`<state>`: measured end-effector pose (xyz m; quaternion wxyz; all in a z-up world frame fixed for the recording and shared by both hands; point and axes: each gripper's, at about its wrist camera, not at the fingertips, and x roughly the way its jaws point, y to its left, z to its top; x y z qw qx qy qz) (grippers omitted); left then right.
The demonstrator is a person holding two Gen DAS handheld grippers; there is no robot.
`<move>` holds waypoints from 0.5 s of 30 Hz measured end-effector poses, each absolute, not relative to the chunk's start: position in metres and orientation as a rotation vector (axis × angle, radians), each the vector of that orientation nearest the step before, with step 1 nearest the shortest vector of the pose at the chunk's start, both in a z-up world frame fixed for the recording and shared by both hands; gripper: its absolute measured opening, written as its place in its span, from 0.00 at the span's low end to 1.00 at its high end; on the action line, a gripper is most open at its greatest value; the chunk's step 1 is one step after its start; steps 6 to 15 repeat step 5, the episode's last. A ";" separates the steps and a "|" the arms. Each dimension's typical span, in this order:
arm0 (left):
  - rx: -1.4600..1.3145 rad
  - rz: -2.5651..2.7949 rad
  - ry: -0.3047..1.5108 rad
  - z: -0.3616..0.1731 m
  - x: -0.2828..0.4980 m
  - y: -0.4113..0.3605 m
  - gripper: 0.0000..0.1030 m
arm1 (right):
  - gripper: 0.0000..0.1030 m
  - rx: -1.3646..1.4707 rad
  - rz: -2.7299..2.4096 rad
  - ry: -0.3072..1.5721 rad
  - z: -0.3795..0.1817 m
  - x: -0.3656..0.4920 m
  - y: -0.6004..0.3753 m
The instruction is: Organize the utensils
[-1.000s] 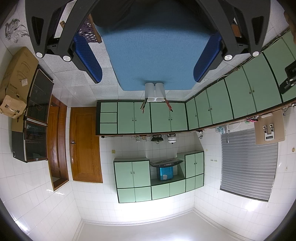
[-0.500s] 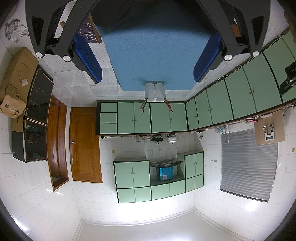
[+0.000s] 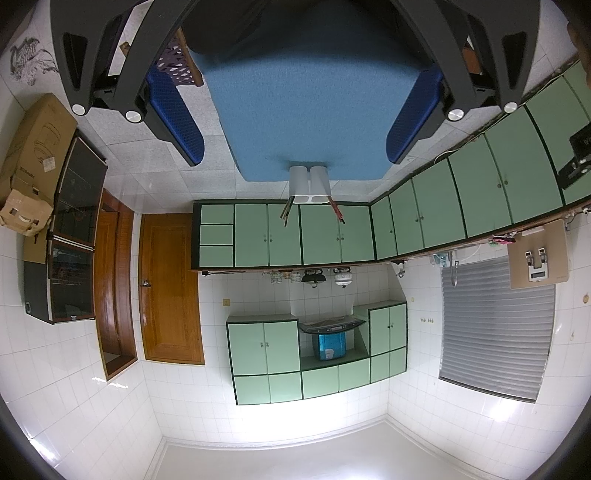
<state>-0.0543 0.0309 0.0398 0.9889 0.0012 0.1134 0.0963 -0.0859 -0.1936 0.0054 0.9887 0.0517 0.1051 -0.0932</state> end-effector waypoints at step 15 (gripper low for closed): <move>0.003 0.193 0.225 0.040 -0.053 0.032 0.95 | 0.94 0.104 -0.187 0.211 0.005 -0.086 -0.193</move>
